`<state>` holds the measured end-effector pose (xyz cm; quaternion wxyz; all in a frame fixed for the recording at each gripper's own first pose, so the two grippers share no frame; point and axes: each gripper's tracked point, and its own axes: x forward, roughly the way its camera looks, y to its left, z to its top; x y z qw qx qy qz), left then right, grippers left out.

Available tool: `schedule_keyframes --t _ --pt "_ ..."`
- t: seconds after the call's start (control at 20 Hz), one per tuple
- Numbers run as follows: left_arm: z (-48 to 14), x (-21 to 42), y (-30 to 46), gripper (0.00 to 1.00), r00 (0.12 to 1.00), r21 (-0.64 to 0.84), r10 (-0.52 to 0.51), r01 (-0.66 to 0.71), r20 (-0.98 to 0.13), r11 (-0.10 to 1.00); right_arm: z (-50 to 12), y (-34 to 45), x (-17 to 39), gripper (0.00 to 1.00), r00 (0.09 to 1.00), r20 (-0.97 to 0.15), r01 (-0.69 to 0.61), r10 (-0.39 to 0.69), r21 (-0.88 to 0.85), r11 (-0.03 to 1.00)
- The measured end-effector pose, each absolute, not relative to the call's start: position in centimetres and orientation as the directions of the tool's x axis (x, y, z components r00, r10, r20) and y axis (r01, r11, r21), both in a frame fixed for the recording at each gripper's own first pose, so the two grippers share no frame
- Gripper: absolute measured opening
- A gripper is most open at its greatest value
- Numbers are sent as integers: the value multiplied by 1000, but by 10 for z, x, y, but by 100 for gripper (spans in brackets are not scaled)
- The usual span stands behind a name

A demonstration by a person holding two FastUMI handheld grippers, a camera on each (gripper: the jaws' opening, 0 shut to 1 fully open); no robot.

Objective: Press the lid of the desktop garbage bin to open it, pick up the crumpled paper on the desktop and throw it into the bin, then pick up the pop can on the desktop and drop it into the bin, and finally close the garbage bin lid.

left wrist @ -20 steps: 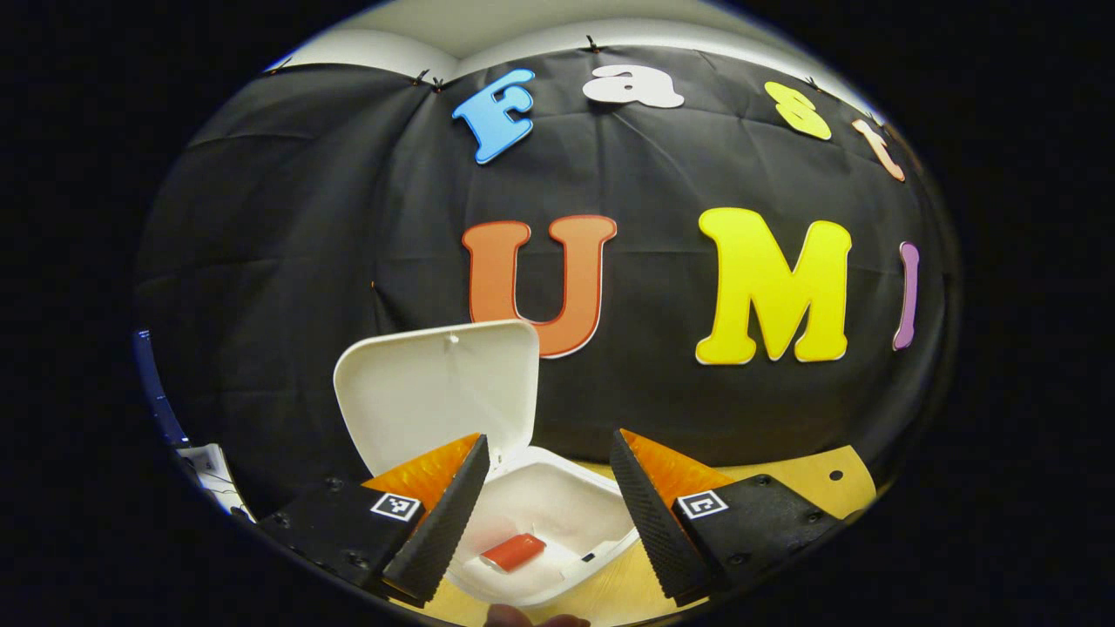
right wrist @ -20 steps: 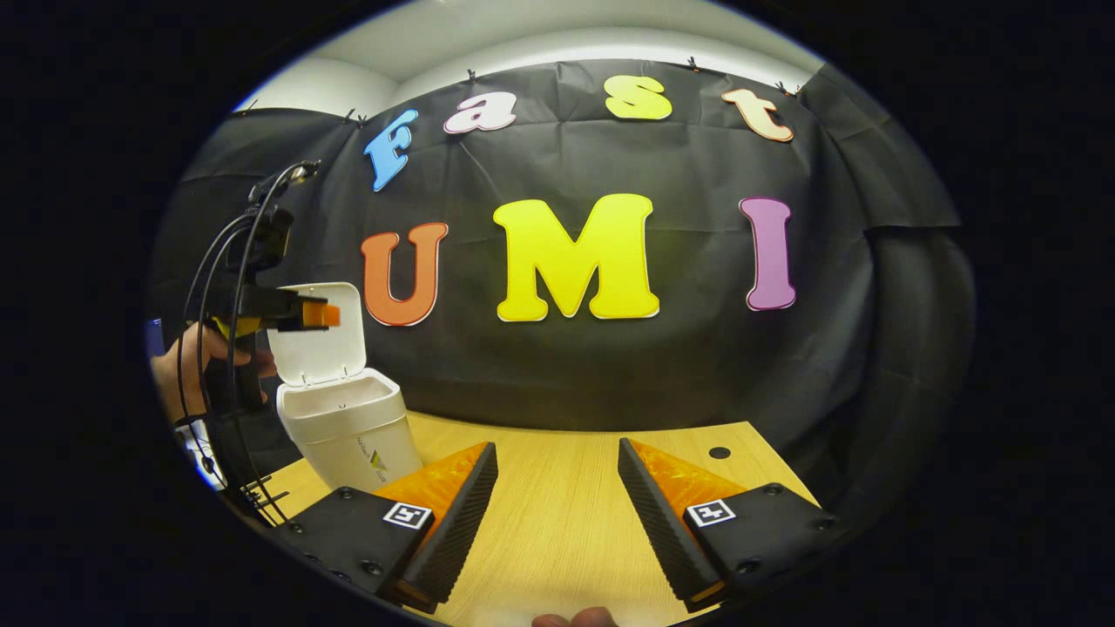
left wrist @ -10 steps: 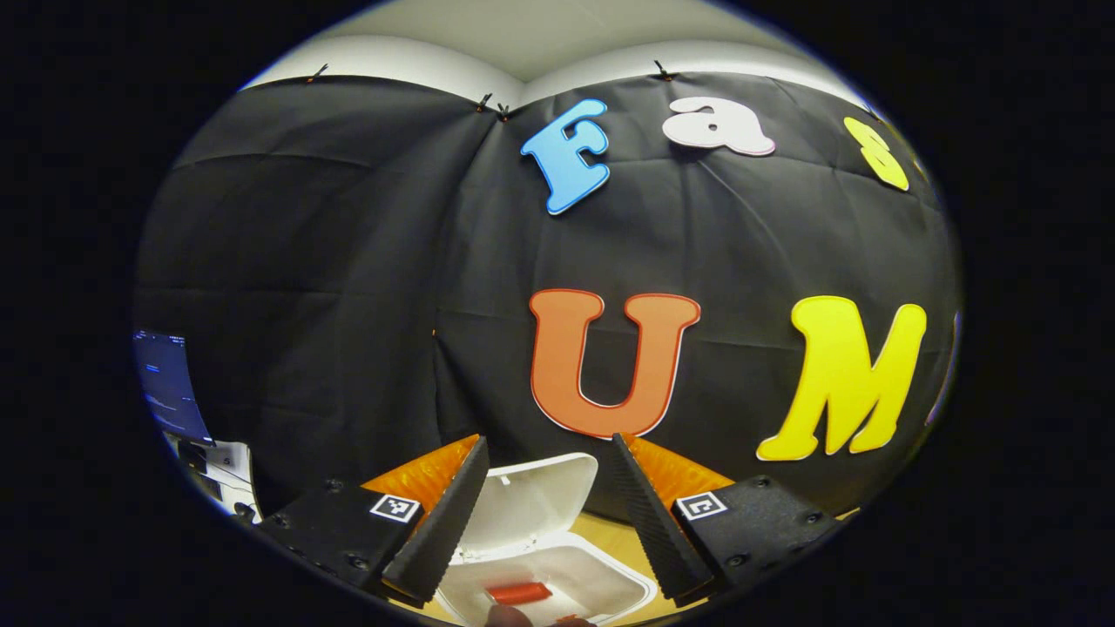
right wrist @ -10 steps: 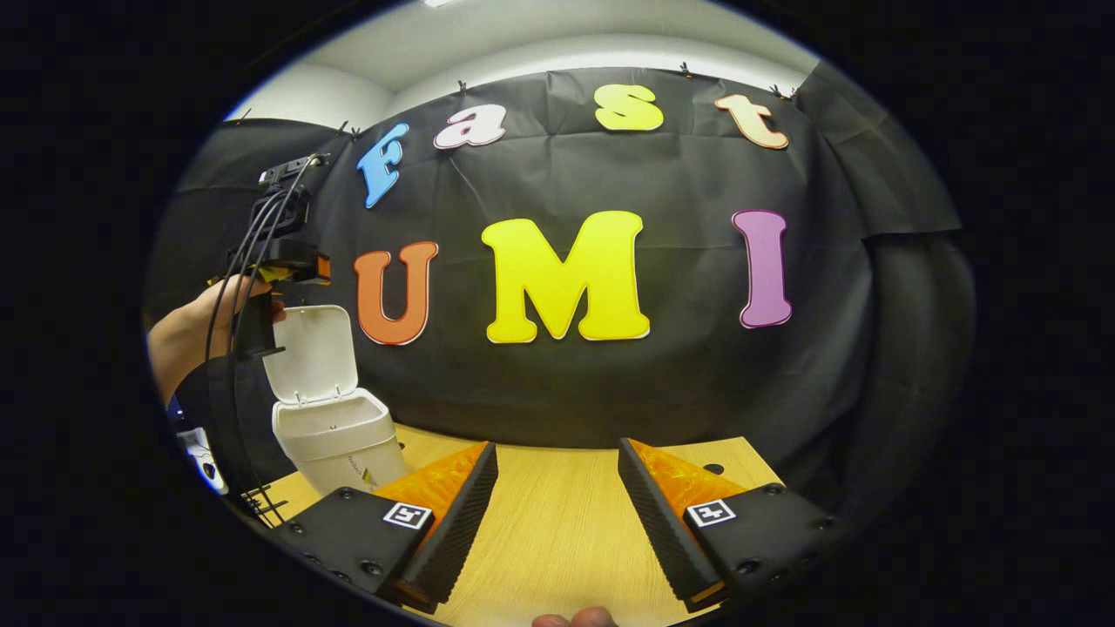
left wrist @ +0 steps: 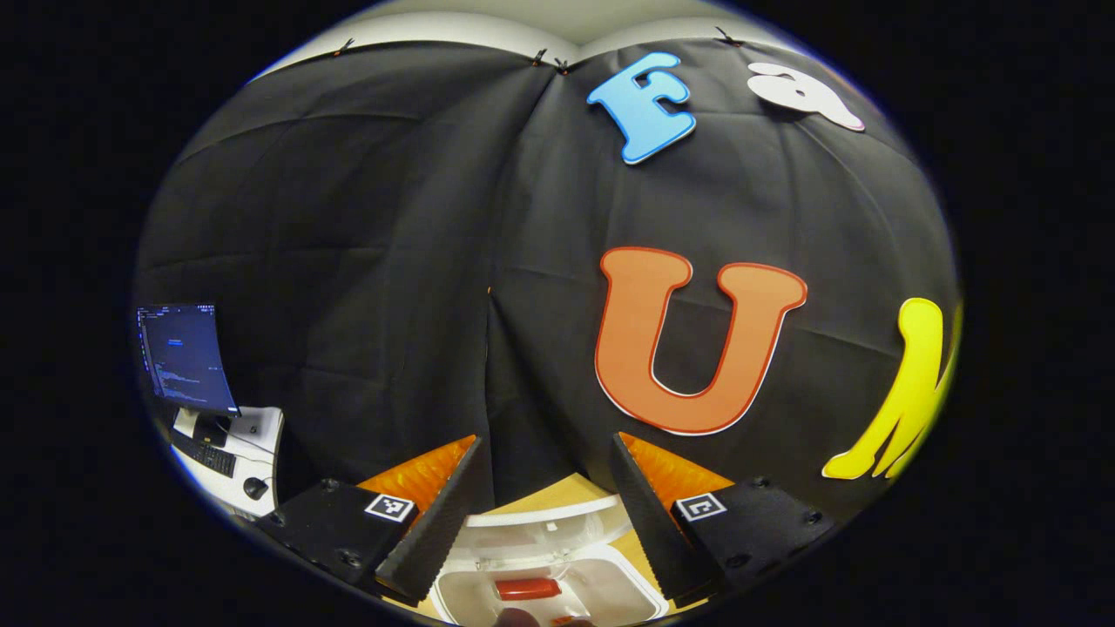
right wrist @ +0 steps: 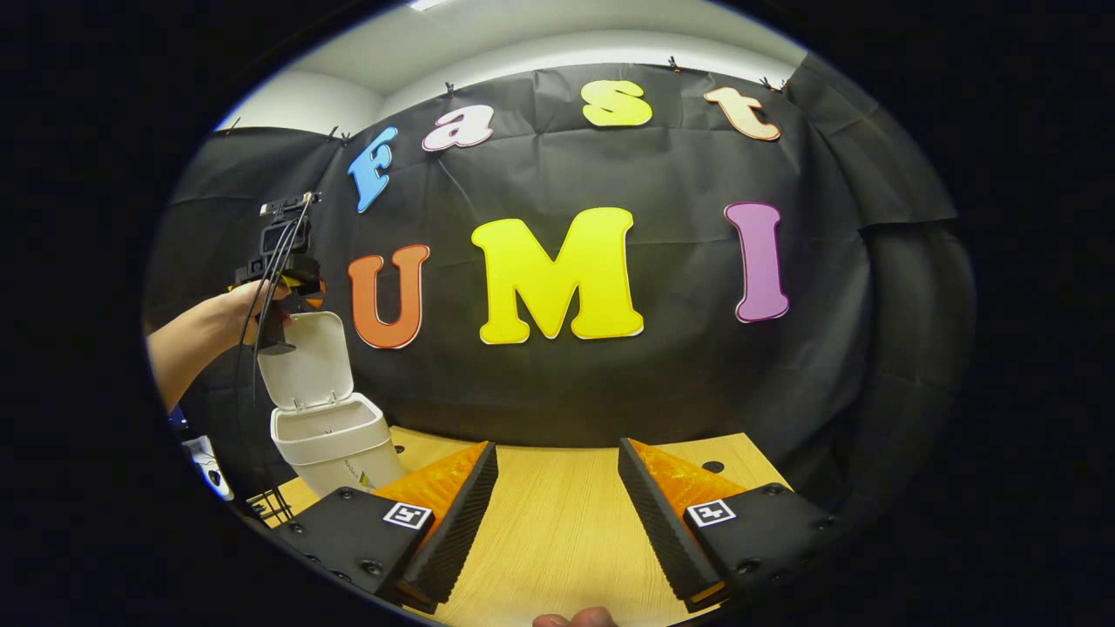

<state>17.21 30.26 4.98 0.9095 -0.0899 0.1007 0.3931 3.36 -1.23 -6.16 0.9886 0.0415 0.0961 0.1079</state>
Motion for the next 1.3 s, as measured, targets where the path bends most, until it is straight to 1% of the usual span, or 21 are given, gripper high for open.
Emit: schedule_keyframes --t 0.05,0.15,0.3,0.5,0.6,0.8,1.0,1.15,1.2,1.25,1.3 --pt "49 171 304 94 672 -77 698 -732 -249 677 -62 -14 33 89 959 -181 -204 220 103 974" --pt "48 170 297 92 671 -85 692 -731 -265 677 -65 -17 32 89 958 -185 -200 218 110 974" --pt "43 162 278 94 674 -96 682 -728 -284 679 -68 -18 32 90 958 -186 -199 218 117 973" --pt "31 144 248 94 672 -85 686 -729 -280 679 -66 -12 29 90 954 -174 -229 245 108 967" --pt "21 135 232 92 667 -107 685 -735 -292 670 -63 -12 28 89 953 -163 -244 257 93 965" --pt "-13 116 199 92 660 -138 672 -740 -335 659 -61 -17 27 90 952 -156 -254 265 83 964" --pt "-49 99 178 91 650 -137 668 -746 -362 652 -62 -21 24 90 948 -160 -268 277 77 960" --pt "-66 95 167 92 644 -167 669 -755 -371 634 -61 -20 24 90 945 -158 -280 288 73 957" --pt "-71 95 164 92 645 -162 668 -754 -372 637 -60 -20 24 90 943 -157 -284 292 70 956" --pt "-76 94 163 95 644 -149 669 -753 -372 641 -61 -20 24 90 943 -156 -288 295 67 955" --pt "-81 94 162 95 647 -140 667 -748 -368 648 -61 -20 24 90 942 -158 -290 297 67 955"
